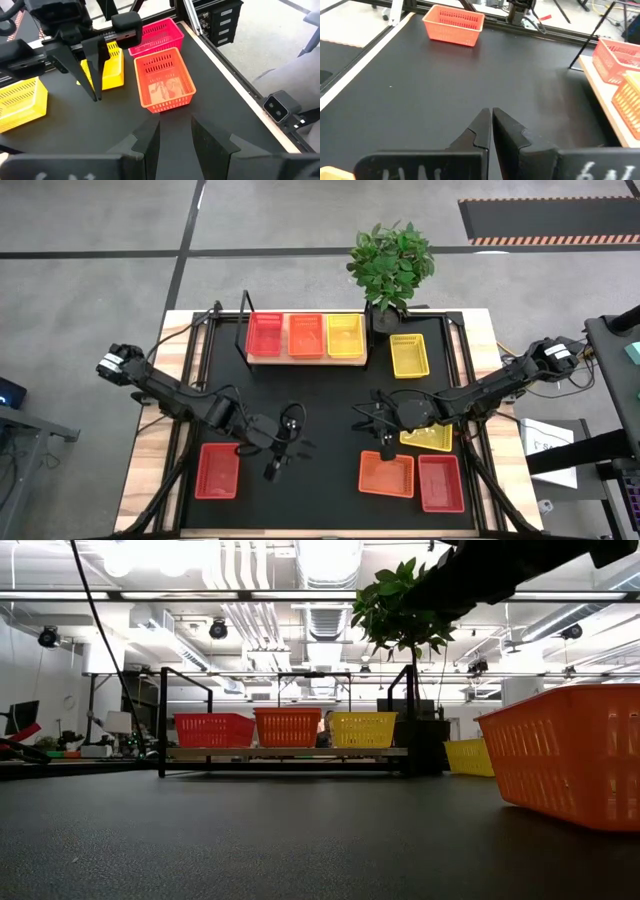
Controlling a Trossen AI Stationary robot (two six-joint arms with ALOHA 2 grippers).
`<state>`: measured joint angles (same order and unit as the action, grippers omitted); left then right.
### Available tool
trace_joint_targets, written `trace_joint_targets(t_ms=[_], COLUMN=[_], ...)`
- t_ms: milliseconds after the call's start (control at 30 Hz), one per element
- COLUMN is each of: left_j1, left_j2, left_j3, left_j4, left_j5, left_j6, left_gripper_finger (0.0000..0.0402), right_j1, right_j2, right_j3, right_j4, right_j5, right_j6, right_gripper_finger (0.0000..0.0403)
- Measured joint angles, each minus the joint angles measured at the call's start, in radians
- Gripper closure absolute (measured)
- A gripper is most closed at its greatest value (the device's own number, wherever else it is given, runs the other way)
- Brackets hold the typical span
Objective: Stack baskets on shelf by color
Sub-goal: Stack the top yellow bin on top of the yellow bin on the shelf
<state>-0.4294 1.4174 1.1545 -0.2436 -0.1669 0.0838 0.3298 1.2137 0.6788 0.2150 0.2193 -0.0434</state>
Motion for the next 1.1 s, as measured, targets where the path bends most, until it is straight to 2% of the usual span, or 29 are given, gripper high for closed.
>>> trace_joint_targets(t_ms=[1100], left_j1=[0.000], left_j2=[-0.001], left_j3=[0.000], left_j4=[-0.001], left_j5=[-0.005], left_j6=[0.027], left_gripper_finger=[0.0306], right_j1=[0.011], right_j2=[0.000], right_j3=[0.000], right_j4=[0.016], right_j5=[0.020], right_j6=[0.026], right_gripper_finger=[0.0394])
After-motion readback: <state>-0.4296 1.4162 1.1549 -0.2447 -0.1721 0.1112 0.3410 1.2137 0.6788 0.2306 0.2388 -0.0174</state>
